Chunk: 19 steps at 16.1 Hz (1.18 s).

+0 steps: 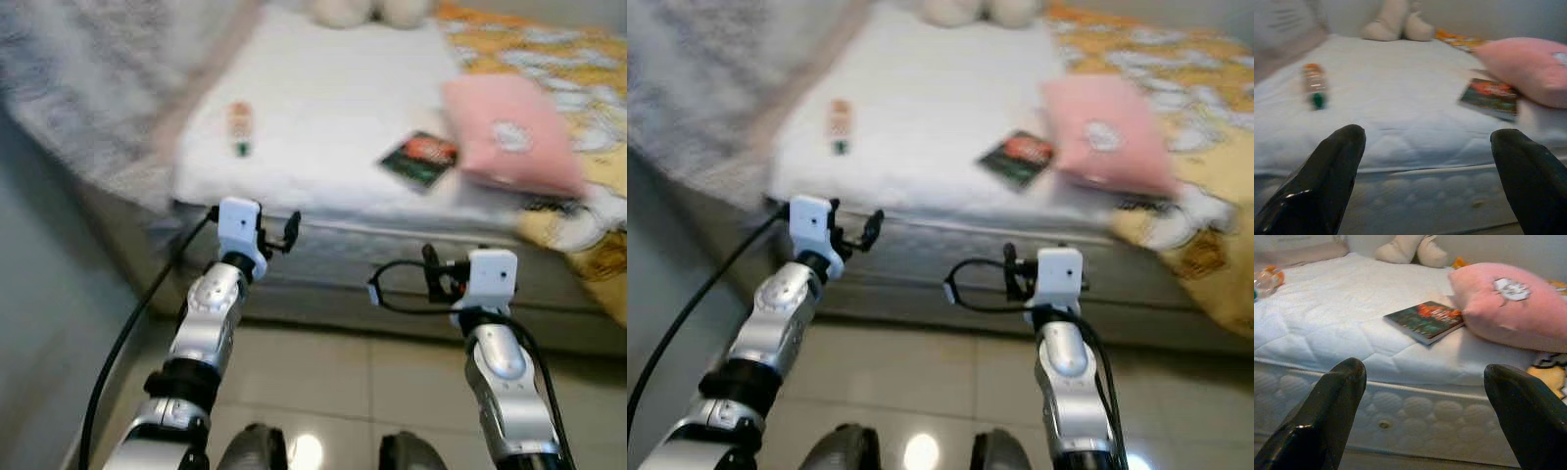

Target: Clean up the room

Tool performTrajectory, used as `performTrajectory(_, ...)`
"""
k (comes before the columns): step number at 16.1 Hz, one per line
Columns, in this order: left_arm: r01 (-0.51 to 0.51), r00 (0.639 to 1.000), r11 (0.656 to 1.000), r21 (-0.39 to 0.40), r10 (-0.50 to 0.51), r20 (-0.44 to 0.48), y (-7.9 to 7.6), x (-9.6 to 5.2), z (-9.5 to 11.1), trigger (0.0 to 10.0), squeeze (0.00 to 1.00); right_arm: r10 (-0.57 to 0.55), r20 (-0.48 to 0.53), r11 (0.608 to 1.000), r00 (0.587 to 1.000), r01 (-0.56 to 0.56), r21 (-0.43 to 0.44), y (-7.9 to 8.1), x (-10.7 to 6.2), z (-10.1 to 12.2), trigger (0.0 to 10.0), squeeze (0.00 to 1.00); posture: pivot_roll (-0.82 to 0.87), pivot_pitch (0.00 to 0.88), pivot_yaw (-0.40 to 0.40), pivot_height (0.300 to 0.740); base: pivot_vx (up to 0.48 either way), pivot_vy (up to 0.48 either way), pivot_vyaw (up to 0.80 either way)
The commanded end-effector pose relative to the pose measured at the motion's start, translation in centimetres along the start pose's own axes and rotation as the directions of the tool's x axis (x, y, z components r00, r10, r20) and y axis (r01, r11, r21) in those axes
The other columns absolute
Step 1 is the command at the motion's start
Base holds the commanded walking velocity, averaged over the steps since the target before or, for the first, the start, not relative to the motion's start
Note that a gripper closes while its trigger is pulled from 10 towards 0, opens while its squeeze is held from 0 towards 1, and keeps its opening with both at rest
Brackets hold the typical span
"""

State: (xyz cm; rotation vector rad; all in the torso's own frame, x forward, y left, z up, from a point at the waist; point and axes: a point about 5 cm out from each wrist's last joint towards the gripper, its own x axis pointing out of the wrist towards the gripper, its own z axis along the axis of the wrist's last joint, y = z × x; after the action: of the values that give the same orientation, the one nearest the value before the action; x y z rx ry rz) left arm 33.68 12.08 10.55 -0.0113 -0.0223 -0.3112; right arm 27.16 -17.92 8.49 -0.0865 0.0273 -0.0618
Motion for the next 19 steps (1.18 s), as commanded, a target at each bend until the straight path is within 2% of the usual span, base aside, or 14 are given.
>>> performTrajectory(1, 0.02, 1.0, 0.999, 0.032, -0.02, 0.002, -0.8, 0.3, 0.1, 10.0, 0.0, -0.001, 0.004, 1.0, 1.0, 0.001, 0.014, -0.4, 0.2, 0.1, 10.0, 0.0, -0.01, 0.0, 0.024, 0.678, 0.0, 0.0, 0.0)
performTrajectory(8, 0.043, 0.999, 0.998, 0.051, -0.043, -0.007, -1.1, 0.3, 0.0, 10.0, 0.0, -0.003, 0.0, 1.0, 1.0, 0.003, 0.028, -0.5, -0.2, 0.0, 10.0, 0.0, -0.02, 0.0, 0.031, 0.738, 0.0, 0.0, 0.0)
performTrajectory(12, -0.005, 1.0, 1.0, 0.027, 0.006, -0.013, -0.4, -0.1, -0.2, 10.0, 0.0, 0.022, -0.018, 1.0, 1.0, -0.022, 0.018, -0.2, -0.8, -0.6, 10.0, 0.0, -0.01, 0.0, 0.024, 0.74, 0.0, 0.0, 0.0)
performTrajectory(13, 0.0, 1.0, 1.0, -0.022, -0.001, -0.023, -0.4, -0.2, -0.5, 10.0, 0.0, 0.023, -0.02, 1.0, 1.0, -0.023, 0.016, -0.3, -0.9, -0.8, 10.0, 0.0, -0.01, 0.0, 0.023, 0.74, 0.0, 0.0, 0.0)
performTrajectory(15, -0.039, 0.999, 0.999, -0.016, 0.038, -0.024, 0.0, -0.3, -0.5, 10.0, 0.0, 0.039, -0.011, 0.999, 0.999, -0.039, 0.012, 0.0, -0.8, -0.7, 10.0, 0.0, -0.01, 0.0, 0.024, 0.74, 0.48, 0.0, 0.0)
performTrajectory(19, -0.049, 0.999, 0.998, -0.032, 0.049, -0.024, 0.2, 0.1, -0.3, 10.0, 0.0, 0.039, -0.005, 0.999, 0.999, -0.039, 0.011, 0.0, -0.4, -0.4, 10.0, 0.0, -0.02, 0.0, 0.027, 0.74, 0.48, 0.0, 0.0)
